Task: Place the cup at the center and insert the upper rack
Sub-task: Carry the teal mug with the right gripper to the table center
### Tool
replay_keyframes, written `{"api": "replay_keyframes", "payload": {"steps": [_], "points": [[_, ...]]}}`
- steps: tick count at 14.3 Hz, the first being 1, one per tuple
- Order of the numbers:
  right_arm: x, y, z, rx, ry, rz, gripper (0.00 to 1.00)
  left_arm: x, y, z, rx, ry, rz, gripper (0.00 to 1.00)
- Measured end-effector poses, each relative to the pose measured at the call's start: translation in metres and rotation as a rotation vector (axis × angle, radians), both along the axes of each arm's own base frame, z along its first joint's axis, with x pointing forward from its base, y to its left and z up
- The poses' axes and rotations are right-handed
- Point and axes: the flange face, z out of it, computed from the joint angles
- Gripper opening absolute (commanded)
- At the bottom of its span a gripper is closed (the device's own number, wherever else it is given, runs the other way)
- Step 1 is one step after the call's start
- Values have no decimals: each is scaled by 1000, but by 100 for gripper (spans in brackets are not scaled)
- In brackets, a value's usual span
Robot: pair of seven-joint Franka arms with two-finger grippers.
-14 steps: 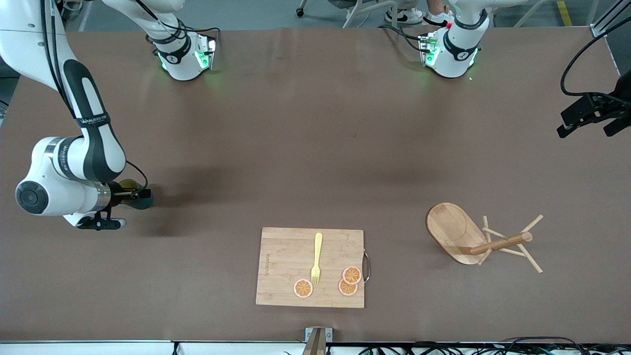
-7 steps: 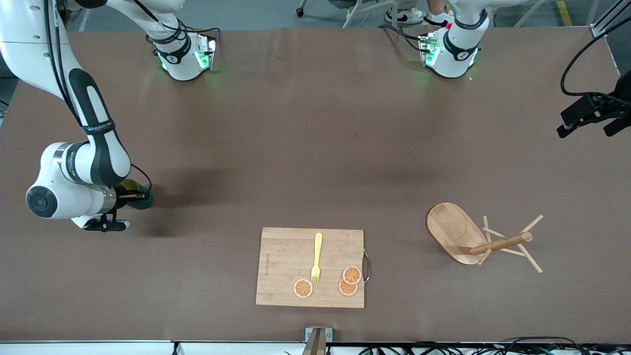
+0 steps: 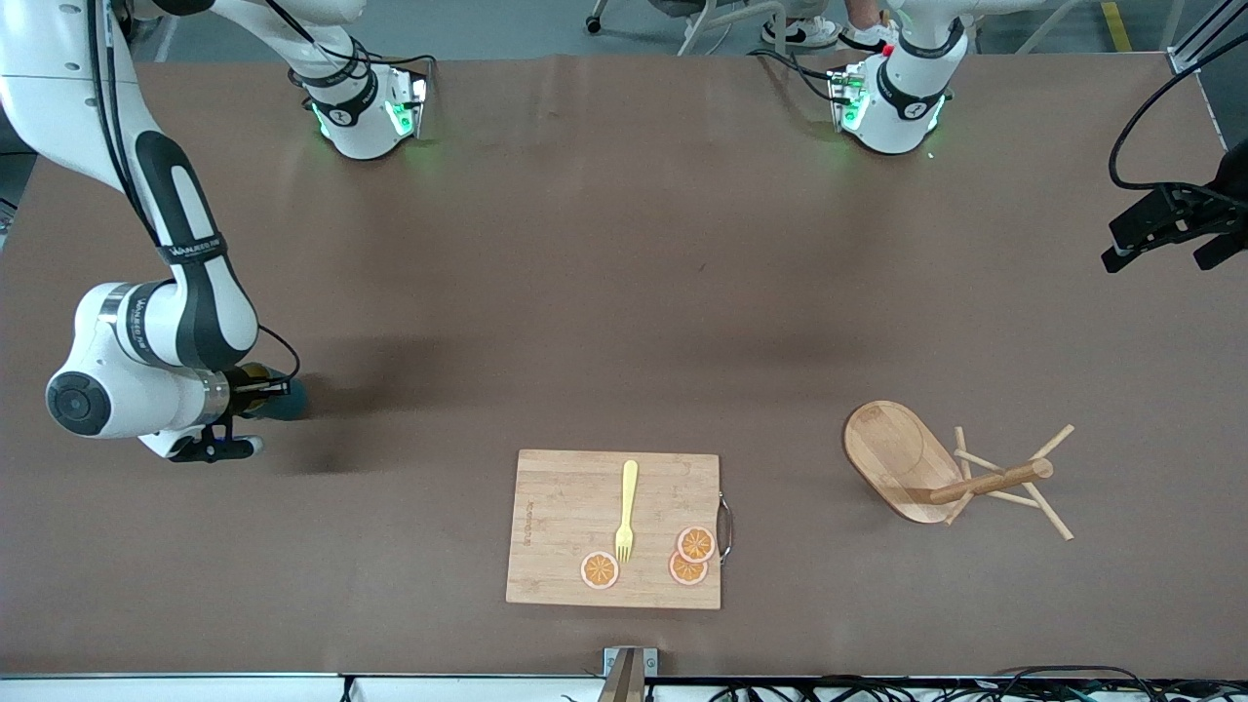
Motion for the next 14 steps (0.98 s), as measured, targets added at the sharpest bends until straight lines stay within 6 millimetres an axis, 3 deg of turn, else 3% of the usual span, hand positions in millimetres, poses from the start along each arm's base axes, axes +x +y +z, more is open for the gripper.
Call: {"api": "replay_keyframes", "payload": {"steps": [3,6,9,12,14], "points": [[13,63,30,-9,-16,32,0,0,0,0,0,0,0,100],[9,151,46,-65,-39,-33,0,0,0,0,0,0,1,100],[-11,247,56,-73,-45,-158,0,0,0,0,0,0,1,100],[-33,321,72,-81,-51,-288,0,0,0,0,0,0,1,100],[-53,374,71,-86,-44,-359,0,0,0,0,0,0,1,100]]}}
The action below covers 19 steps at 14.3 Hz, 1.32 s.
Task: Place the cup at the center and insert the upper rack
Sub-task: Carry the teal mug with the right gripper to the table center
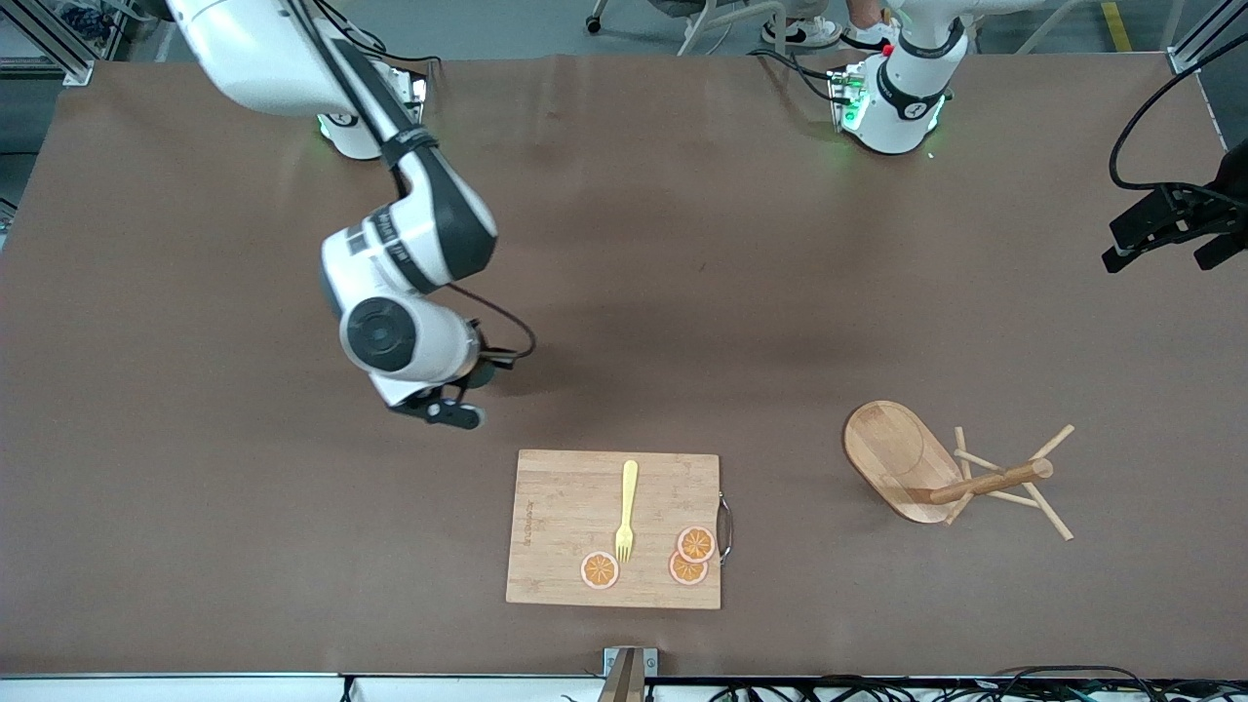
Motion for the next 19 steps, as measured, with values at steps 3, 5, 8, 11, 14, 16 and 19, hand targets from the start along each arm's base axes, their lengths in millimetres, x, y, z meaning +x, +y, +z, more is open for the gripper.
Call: {"api": "replay_keyframes", "payload": {"steps": [3,5,8,11,14,16,19], "points": [[-33,86,-11,-1,-47,-69,0,0,0,0,0,0,0,100],[-49,126,-19,26,-89,-63,0,0,0,0,0,0,0,100],[-70,161,-32,53,-106,28,0,1,0,-2,0,3,0,100],[-91,195,-36,76,-110,76,0,2,1,-5,0,10,1,100],[-106,223,-50,93,-123,61,1,5,0,-10,-10,18,1,100],[-116,235,-67,95,-128,40,1,10,-3,-19,-51,35,15,100],[-120,242,-78,92,-130,32,1,19,-13,-37,-97,68,13,100]]}}
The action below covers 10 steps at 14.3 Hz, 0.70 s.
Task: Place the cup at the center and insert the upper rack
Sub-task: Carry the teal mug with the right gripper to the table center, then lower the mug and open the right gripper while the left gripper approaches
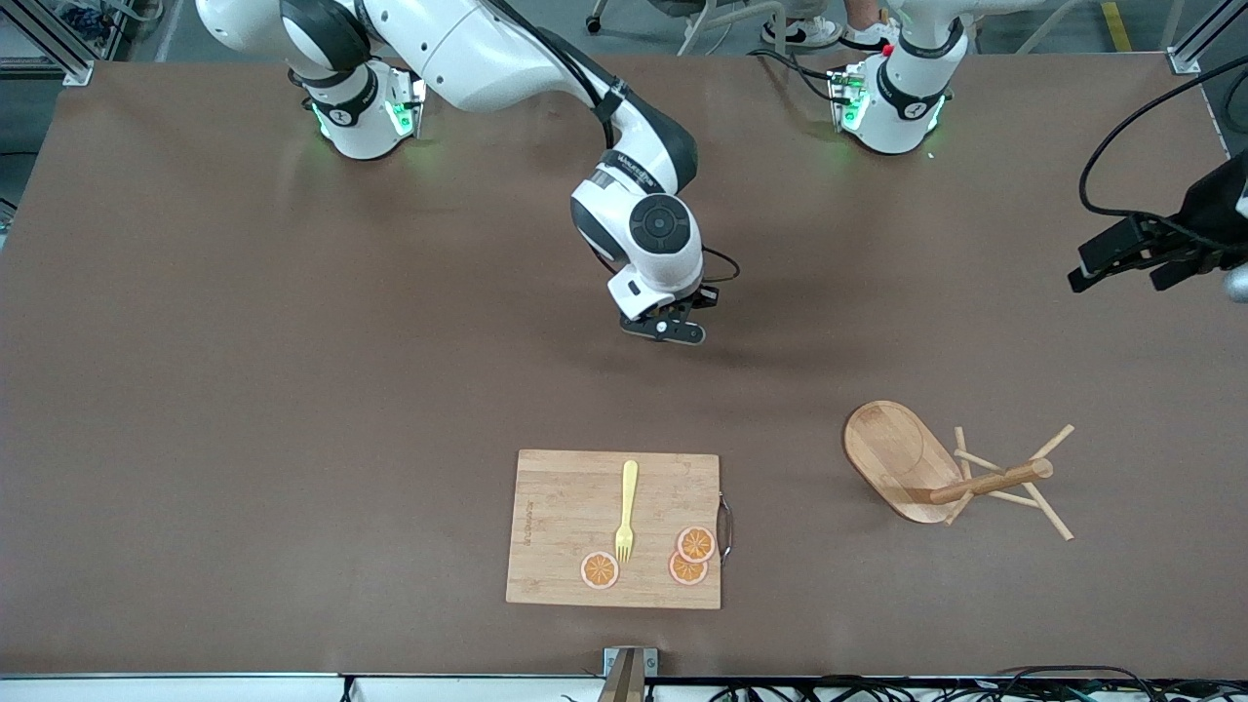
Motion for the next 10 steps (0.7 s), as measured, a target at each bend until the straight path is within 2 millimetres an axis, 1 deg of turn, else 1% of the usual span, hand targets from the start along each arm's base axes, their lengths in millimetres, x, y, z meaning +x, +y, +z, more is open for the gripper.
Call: {"api": "replay_keyframes", "payload": {"steps": [1,2,3,4,5,7,9,10], "points": [[0,0,0,-1,0,0,1,3,-8,-6,-31,12,-7,100],[0,0,0,-1,0,0,6,5,-17,-11,-60,23,-15,100],[0,0,0,-1,0,-1,41,7,-26,-16,-79,31,-24,100],[0,0,0,-1,0,-1,96,8,-34,-18,-95,37,-32,100],[0,0,0,-1,0,-2,100,8,-41,-19,-108,41,-42,100],[1,-1,-1,-9,4,-4,100,7,-56,-21,-129,47,-61,100],[4,0,7,-10,4,-9,100,7,-68,-25,-149,58,-74,100],[7,1,16,-11,5,-16,100,8,-71,-27,-158,64,-77,100]]}}
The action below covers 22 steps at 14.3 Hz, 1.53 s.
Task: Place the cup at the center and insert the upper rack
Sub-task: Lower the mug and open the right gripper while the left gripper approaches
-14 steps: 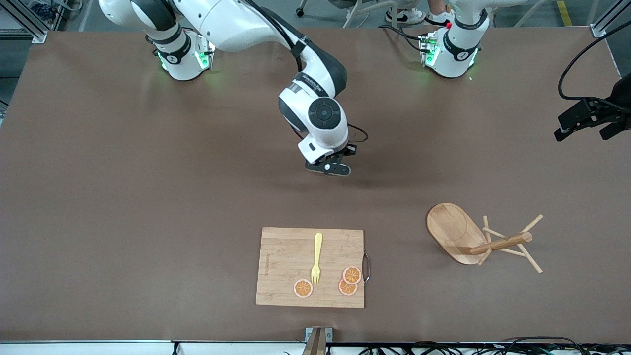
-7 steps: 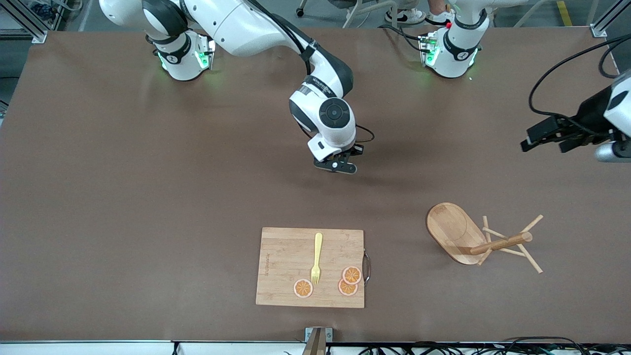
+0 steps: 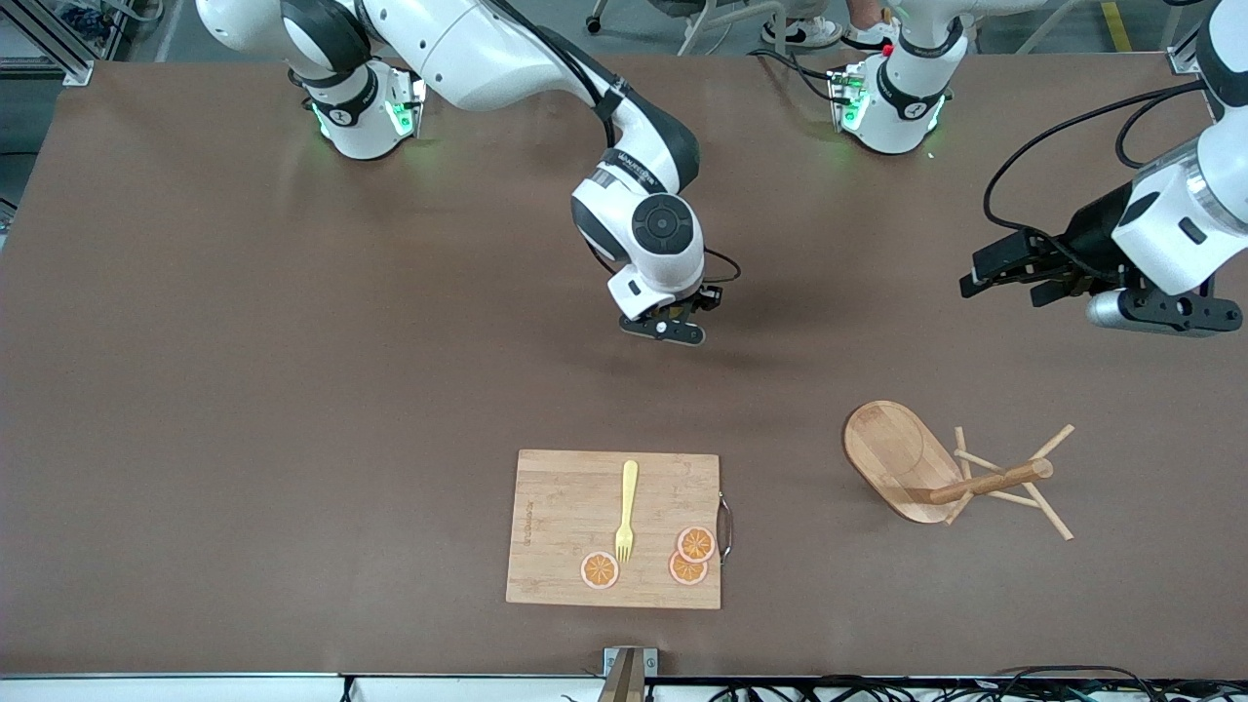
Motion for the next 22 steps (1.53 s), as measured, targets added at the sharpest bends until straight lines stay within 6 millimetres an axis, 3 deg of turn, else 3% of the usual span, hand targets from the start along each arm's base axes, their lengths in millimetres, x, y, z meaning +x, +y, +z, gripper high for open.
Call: {"api": "replay_keyframes", "payload": {"steps": [4,6,8,10,12,14,17,19,22], "points": [[22,-20,47,-64,52,-41,100,-2,-18,-8,-18,37,28,100],[50,-53,91,-91,59,-90,100,-6,-35,-13,-15,62,45,100],[91,-110,152,-74,31,-173,100,-10,-50,-21,-9,88,49,100],[130,-185,212,-54,-22,-221,100,-15,-63,-34,-1,114,54,100],[157,-258,246,-71,-51,-234,100,-20,-81,-49,4,129,58,100],[181,-326,257,-87,-55,-207,100,-30,-111,-66,10,144,80,100],[208,-430,264,-88,-58,-175,100,-55,-174,-90,40,135,138,100],[215,-477,269,-84,-62,-175,100,-78,-220,-101,64,111,183,100],[217,-528,282,-91,-92,-106,100,-123,-290,-115,122,69,235,100]]}}
